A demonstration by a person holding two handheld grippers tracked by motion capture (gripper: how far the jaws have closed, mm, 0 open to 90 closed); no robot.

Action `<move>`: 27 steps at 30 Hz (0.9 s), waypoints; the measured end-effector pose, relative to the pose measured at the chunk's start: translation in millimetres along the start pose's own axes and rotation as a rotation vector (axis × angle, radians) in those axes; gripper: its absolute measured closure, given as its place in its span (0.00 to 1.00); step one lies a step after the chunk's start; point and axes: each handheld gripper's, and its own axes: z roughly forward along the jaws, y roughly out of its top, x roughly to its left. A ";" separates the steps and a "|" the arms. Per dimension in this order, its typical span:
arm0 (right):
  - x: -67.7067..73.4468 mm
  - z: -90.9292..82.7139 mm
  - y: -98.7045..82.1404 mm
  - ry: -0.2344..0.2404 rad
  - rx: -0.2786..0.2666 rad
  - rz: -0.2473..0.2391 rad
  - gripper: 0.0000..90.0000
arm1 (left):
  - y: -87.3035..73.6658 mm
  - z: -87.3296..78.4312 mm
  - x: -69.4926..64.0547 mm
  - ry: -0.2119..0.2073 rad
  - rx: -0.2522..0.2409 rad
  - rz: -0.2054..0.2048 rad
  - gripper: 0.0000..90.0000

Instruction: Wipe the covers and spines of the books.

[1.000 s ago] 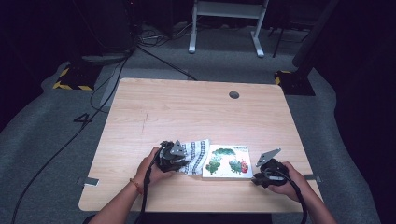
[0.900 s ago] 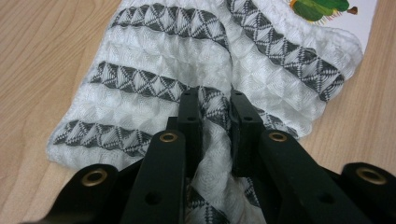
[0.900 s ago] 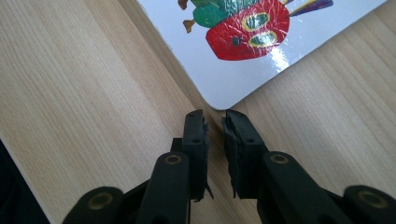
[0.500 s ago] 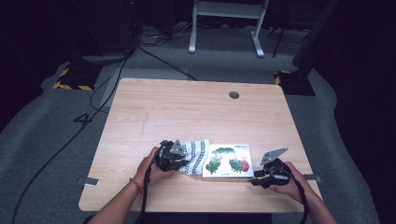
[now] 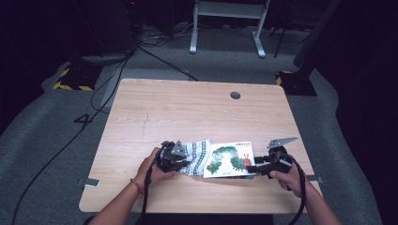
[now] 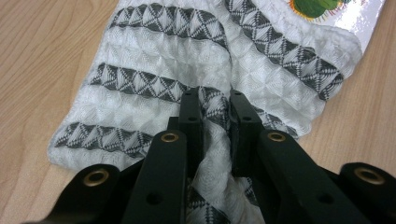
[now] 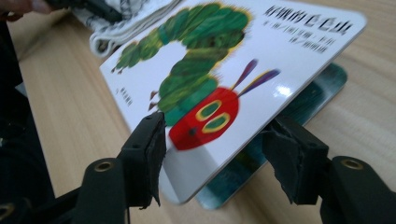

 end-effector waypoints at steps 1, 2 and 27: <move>-3.6 1.1 3.7 0.007 -0.010 0.012 0.45 | 0.0 0.0 0.1 -0.001 0.000 0.000 0.88; -6.5 2.7 6.6 0.019 -0.023 0.022 0.46 | 0.0 0.0 0.1 -0.001 0.000 0.000 0.88; -3.6 10.3 15.1 0.156 -0.121 -0.046 0.65 | -0.5 0.2 -0.1 0.006 -0.008 -0.017 0.85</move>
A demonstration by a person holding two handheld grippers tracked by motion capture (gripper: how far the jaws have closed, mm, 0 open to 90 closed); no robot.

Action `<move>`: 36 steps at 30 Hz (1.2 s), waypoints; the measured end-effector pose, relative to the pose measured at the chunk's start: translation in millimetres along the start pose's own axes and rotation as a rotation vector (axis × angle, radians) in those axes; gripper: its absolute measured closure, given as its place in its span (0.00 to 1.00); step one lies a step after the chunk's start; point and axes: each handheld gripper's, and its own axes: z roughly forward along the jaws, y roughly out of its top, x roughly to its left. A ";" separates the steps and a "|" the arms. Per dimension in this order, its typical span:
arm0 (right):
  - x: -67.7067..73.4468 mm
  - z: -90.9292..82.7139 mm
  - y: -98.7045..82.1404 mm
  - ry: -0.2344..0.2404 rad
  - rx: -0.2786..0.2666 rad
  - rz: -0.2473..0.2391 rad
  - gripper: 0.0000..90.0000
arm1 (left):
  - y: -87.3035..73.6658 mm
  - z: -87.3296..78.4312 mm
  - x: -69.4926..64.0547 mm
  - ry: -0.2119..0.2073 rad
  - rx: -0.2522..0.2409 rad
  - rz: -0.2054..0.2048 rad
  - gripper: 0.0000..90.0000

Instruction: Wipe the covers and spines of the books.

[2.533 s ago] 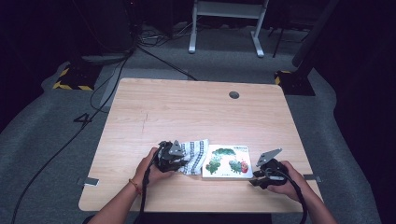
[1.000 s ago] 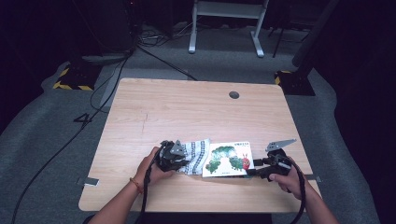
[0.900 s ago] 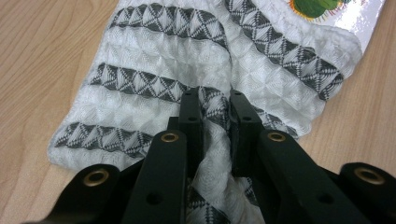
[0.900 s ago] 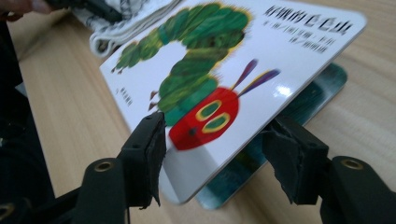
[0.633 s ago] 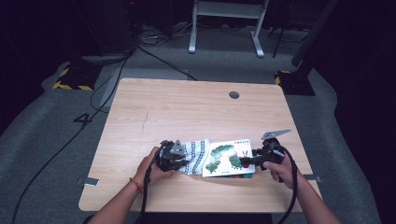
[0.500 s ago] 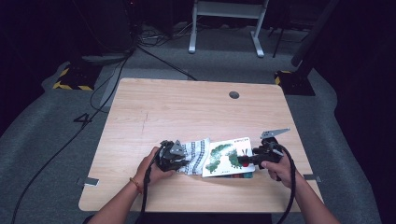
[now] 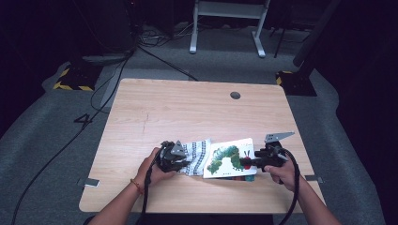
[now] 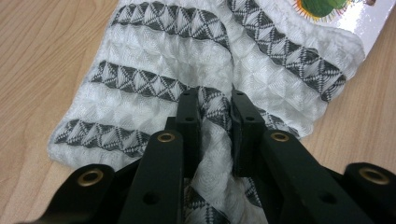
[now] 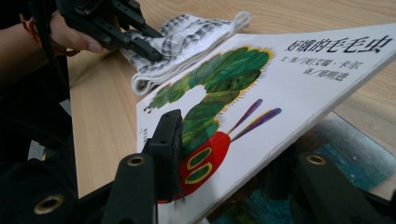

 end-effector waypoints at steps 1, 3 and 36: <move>1.4 -0.9 -1.2 -0.001 -0.008 -0.009 0.66 | 0.1 -0.1 -0.1 0.003 0.000 0.004 0.84; 3.4 -2.1 -2.4 0.004 -0.016 -0.021 0.67 | 0.2 -0.2 -0.1 0.004 0.001 0.002 0.83; 61.1 -21.7 -23.5 -0.085 -0.110 -0.390 0.84 | 16.0 -35.1 -3.1 -0.150 -0.278 -0.057 0.90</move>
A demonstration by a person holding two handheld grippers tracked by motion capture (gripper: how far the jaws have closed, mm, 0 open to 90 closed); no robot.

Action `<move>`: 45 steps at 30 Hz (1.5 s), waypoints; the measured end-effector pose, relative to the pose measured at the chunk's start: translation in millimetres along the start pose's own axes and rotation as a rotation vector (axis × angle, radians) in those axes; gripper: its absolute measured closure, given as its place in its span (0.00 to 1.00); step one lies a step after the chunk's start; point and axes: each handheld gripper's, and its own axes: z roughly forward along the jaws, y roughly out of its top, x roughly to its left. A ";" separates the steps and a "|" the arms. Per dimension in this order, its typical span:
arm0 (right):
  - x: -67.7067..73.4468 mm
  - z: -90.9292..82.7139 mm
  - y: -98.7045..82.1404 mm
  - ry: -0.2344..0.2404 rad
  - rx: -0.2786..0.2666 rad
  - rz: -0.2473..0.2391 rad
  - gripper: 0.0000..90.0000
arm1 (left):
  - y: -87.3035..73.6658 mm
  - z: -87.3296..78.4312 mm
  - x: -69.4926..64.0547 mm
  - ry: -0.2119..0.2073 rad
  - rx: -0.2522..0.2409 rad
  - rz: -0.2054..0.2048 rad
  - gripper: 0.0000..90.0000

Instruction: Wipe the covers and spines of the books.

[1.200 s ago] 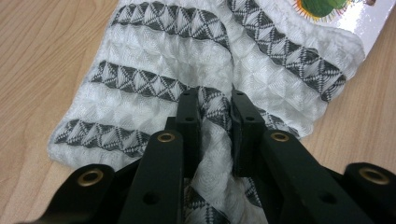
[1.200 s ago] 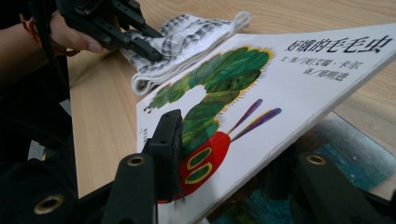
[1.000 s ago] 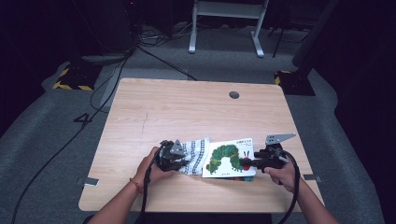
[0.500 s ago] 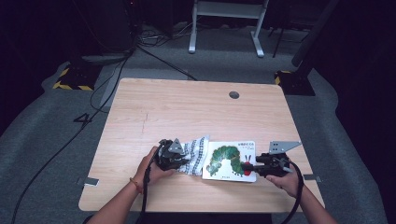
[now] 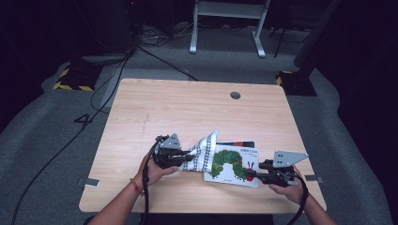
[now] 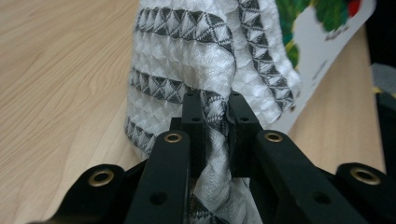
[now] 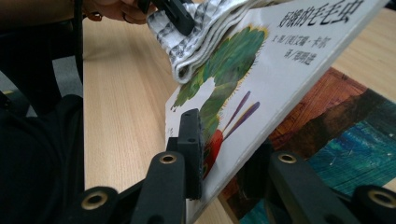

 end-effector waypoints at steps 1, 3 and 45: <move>3.3 -1.0 -0.2 -0.011 -0.002 -0.025 0.85 | 1.9 0.4 -2.6 0.002 -0.002 0.012 0.90; 4.5 -1.4 -0.4 -0.013 -0.005 -0.038 0.85 | 2.7 1.1 -3.7 -0.005 -0.007 0.020 0.90; 11.8 1.6 -10.2 -0.022 -0.002 -0.163 0.92 | 19.3 47.9 0.7 -0.091 -0.031 0.081 0.49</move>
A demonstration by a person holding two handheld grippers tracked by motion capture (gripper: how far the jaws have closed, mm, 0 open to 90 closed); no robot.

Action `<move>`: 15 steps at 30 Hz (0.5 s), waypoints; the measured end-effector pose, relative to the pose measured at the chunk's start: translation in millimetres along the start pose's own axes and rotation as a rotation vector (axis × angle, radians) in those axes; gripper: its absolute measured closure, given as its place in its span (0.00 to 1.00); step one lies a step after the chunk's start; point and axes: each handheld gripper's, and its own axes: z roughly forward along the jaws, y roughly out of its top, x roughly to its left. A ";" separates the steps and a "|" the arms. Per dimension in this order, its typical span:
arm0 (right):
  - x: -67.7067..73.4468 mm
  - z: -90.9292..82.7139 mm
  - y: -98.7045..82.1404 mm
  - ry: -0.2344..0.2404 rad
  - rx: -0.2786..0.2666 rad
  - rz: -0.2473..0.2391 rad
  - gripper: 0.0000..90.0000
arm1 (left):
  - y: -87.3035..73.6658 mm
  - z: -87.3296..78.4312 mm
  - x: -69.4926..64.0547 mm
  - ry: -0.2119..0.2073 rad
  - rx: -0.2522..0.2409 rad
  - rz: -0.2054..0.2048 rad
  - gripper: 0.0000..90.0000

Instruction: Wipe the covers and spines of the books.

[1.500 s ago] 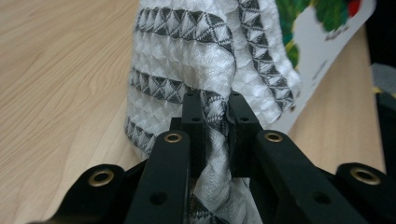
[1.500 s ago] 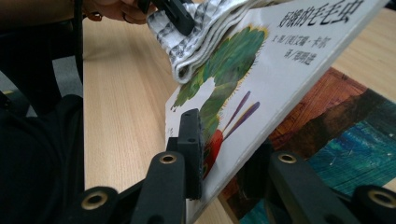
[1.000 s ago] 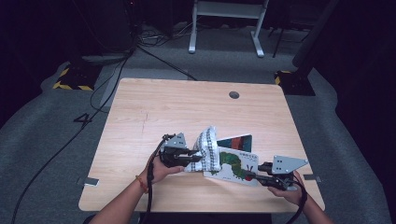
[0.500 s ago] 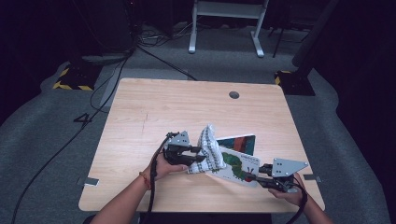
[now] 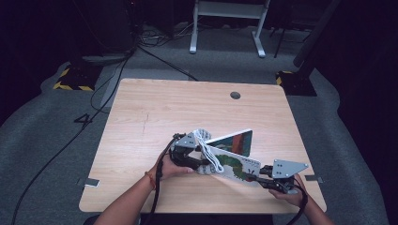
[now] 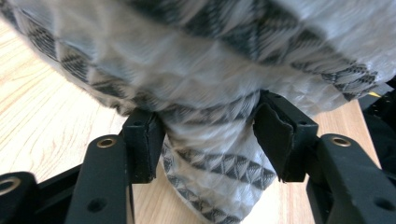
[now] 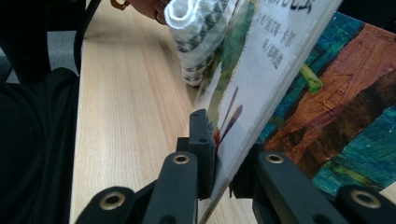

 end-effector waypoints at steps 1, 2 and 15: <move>0.1 0.0 -0.2 0.000 0.002 0.004 0.92 | 0.1 0.7 1.1 0.000 -0.005 -0.005 0.49; -0.3 0.0 -0.5 -0.003 0.002 0.005 0.92 | 0.0 1.0 2.8 -0.007 -0.006 -0.007 0.50; -9.0 2.9 -10.9 -0.017 0.040 0.021 0.91 | -1.5 0.7 3.8 -0.052 -0.024 0.031 0.64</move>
